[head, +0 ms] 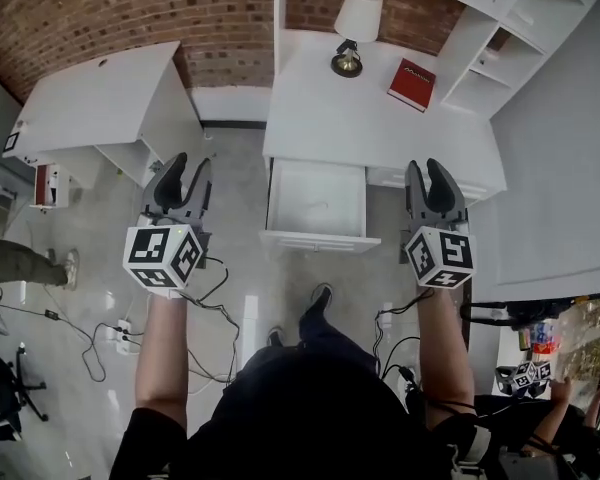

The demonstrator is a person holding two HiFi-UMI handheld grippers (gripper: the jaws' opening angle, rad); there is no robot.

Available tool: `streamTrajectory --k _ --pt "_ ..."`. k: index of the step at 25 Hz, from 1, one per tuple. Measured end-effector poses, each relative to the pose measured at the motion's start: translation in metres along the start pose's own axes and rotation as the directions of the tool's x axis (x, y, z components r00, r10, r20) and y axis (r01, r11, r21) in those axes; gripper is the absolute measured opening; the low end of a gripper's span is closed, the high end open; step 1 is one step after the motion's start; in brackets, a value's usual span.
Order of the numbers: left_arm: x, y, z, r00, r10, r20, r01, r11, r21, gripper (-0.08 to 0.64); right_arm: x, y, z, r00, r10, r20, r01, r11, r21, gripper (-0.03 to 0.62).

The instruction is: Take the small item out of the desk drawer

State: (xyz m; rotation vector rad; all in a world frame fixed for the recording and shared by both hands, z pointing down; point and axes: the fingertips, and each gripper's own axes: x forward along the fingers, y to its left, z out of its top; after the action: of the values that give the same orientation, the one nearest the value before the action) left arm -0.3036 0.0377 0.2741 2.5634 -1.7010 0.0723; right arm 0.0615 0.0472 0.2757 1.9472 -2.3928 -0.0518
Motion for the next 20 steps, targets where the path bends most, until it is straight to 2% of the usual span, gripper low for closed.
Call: streamTrajectory --k 5,10,20 --pt "0.051 0.004 -0.009 0.999 0.037 -0.039 -0.037 0.999 0.002 0.161 0.056 -0.026 -0.018 0.999 0.045 -0.028 -0.044 0.999 0.012 0.137" --pt "0.099 -0.009 -0.030 0.993 0.030 -0.114 -0.024 0.998 0.054 0.163 0.097 -0.048 -0.041 0.995 0.079 -0.053 -0.077 0.996 0.039 0.138" --pt "0.171 -0.050 -0.109 0.950 -0.093 -0.298 0.119 0.990 0.070 0.166 0.133 -0.082 -0.080 0.987 0.114 -0.113 -0.106 0.992 0.074 0.135"
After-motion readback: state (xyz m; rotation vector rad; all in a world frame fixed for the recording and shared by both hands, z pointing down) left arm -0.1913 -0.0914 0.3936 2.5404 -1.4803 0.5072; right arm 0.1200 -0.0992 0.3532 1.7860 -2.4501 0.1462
